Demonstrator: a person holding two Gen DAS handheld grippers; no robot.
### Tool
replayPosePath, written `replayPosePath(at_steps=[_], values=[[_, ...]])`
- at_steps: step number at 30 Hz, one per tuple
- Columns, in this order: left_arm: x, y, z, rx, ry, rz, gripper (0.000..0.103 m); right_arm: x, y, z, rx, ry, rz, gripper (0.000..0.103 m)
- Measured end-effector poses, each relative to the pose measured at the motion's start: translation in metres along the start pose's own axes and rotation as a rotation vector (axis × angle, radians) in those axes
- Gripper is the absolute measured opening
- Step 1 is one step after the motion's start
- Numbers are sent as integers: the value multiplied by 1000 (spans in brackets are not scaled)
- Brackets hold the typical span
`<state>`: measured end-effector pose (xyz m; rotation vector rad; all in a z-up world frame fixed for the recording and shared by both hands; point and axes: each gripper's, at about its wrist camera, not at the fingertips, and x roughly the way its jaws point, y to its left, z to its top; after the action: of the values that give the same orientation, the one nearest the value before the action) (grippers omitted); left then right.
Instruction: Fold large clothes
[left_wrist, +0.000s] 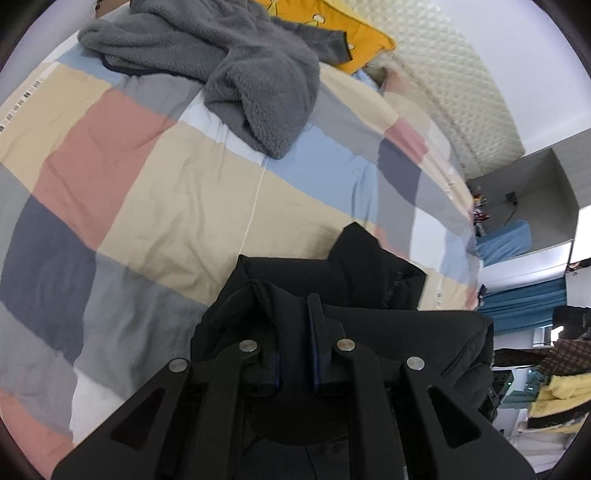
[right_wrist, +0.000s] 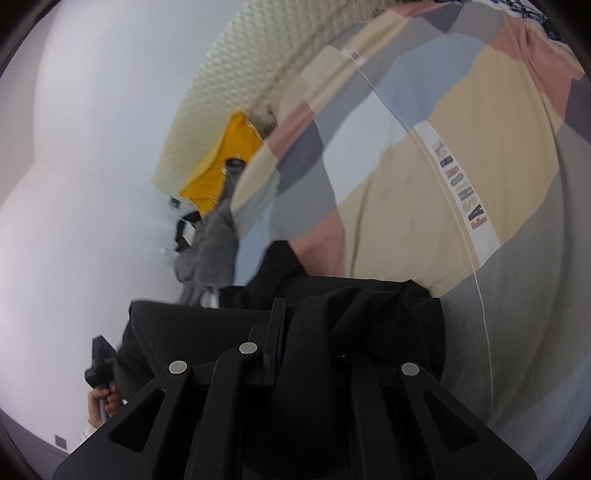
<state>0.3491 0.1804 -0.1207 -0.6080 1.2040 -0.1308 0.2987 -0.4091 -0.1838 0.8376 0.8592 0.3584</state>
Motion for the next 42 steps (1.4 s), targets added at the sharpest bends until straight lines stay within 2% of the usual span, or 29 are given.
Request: replayPosePath(at_steps=[5, 10, 14, 18, 21, 23, 24, 25, 26, 27, 28, 29, 30, 32, 35, 38, 42], values=[[50, 3, 7, -9, 9, 32, 13, 30, -24, 7, 43, 51, -3, 4], [75, 9, 7, -32, 27, 16, 13, 41, -41, 6, 95, 77, 37, 3], [68, 17, 5, -61, 18, -24, 13, 38, -51, 2, 143, 90, 108, 7], [51, 11, -7, -8, -35, -36, 13, 27, -39, -2, 73, 100, 97, 11], [40, 17, -13, -42, -40, -83, 14, 17, -33, -9, 55, 95, 99, 13], [31, 24, -17, -81, -37, -123, 16, 8, -31, -15, 61, 88, 120, 19], [24, 29, -20, -101, -44, -142, 19, 3, -31, -17, 66, 83, 132, 22], [16, 36, -24, -132, -54, -166, 23, -4, -31, -20, 76, 71, 151, 33], [8, 44, -29, -169, -62, -189, 25, -9, -30, -21, 84, 57, 158, 49], [1, 51, -32, -196, -67, -209, 35, -15, -31, -23, 94, 44, 164, 54], [-7, 57, -36, -213, -76, -228, 52, -22, -31, -25, 104, 29, 169, 60], [-19, 63, -41, -222, -92, -245, 61, -24, -29, -26, 102, 17, 165, 60], [-26, 65, -44, -221, -105, -247, 76, -29, -27, -26, 90, 1, 147, 60], [-53, 66, -55, -168, -179, -236, 76, -44, -16, -27, 27, -68, 30, 61], [-80, 49, -72, -39, -272, -186, 76, -78, 12, -29, -82, -245, -155, 65], [-96, 9, -93, 134, -364, -134, 77, -95, 42, -38, -166, -346, -170, 72], [-74, -61, -123, 356, -400, -64, 77, -72, 88, -59, -292, -336, -178, 76]])
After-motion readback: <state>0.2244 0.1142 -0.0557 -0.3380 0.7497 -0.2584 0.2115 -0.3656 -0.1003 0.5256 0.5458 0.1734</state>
